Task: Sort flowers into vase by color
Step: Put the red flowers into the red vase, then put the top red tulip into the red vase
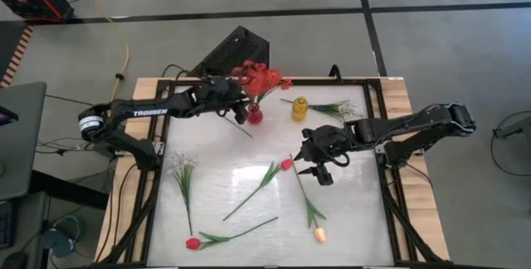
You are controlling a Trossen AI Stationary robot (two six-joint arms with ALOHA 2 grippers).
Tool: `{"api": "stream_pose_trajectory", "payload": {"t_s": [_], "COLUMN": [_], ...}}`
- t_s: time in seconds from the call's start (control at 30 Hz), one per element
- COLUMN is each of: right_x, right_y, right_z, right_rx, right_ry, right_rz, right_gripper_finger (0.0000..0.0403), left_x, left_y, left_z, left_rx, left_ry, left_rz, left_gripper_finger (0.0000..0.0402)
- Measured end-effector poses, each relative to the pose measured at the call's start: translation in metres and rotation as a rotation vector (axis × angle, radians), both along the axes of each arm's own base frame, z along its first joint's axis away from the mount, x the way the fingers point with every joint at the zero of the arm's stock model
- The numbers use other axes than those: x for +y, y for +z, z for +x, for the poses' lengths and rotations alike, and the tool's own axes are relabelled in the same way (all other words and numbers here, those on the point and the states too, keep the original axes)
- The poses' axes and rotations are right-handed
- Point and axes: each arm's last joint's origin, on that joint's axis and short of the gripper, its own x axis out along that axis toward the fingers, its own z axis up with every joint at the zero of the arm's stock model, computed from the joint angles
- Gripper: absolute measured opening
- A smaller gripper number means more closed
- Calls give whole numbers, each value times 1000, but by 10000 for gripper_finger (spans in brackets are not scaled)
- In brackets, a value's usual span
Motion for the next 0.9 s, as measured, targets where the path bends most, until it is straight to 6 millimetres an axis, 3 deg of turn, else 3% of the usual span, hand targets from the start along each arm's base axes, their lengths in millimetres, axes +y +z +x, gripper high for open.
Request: {"api": "stream_pose_trajectory", "payload": {"t_s": [0.17, 0.4, 0.57, 0.9], "right_x": [0, 0, -4, 2], "right_y": [-2, -5, -8, -17], "right_z": [1, -1, -3, 0], "right_rx": [7, 54, 85, 46], "right_ry": [0, -19, 11, 317], "right_rz": [-1, 12, -36, -314], "right_gripper_finger": [249, 249, 249, 249], "left_x": [-3, -14, -30, -93], "left_y": [-1, 16, 25, 3], "left_z": [-5, -25, -38, -8], "left_rx": [67, 117, 99, 200], "left_ry": [-34, -74, -226, -618], "left_rz": [11, 23, -95, -139], "left_gripper_finger": [152, 158, 158, 158]}}
